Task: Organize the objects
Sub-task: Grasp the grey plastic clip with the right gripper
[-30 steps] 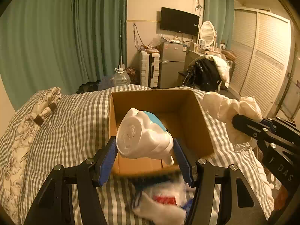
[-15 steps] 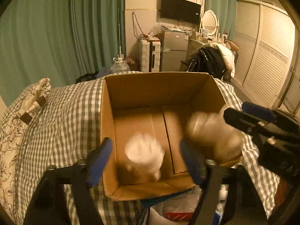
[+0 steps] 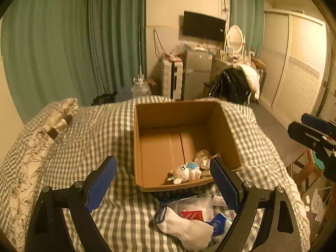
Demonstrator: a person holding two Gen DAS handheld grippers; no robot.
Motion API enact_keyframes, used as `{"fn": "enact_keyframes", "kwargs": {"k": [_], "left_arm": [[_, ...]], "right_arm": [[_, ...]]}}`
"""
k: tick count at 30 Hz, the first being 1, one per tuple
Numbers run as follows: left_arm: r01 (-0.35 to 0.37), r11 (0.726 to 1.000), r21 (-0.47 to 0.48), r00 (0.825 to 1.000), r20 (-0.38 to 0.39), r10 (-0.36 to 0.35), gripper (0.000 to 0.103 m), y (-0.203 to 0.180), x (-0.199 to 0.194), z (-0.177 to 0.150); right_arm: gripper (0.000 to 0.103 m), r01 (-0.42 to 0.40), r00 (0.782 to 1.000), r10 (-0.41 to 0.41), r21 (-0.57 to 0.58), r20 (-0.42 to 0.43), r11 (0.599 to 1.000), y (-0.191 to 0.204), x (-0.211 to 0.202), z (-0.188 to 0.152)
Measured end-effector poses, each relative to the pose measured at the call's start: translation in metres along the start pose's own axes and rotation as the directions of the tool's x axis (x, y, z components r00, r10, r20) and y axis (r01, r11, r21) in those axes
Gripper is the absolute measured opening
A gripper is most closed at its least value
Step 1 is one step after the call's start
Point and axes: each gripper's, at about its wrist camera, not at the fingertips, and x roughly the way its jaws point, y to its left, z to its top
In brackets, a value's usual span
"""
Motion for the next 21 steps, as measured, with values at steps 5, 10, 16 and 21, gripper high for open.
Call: {"fn": "enact_keyframes", "kwargs": {"k": [5,10,16,21], "left_arm": [[-0.012,1.000,-0.011,0.999,0.046,0.013,0.100,0.004,-0.044,-0.008],[-0.039,0.999,-0.023,0.998,0.053,0.041,0.103,0.009,-0.064,-0.030],[-0.087,0.995,-0.052,0.996,0.029,0.088,0.103,0.017,-0.059,-0.073],[-0.124,0.990,-0.074,0.992,-0.014,0.123,0.103,0.018,-0.042,-0.105]], "right_arm": [[0.081,0.028,0.999,-0.027,-0.037,0.030,0.999,0.008,-0.053,-0.003],[0.096,0.043,0.997,-0.040,-0.037,0.072,0.998,0.014,-0.089,-0.019],[0.103,0.079,0.992,-0.077,-0.021,0.096,0.997,0.016,-0.097,-0.056],[0.103,0.147,0.989,-0.147,-0.093,0.008,0.985,0.031,-0.066,-0.098]]}}
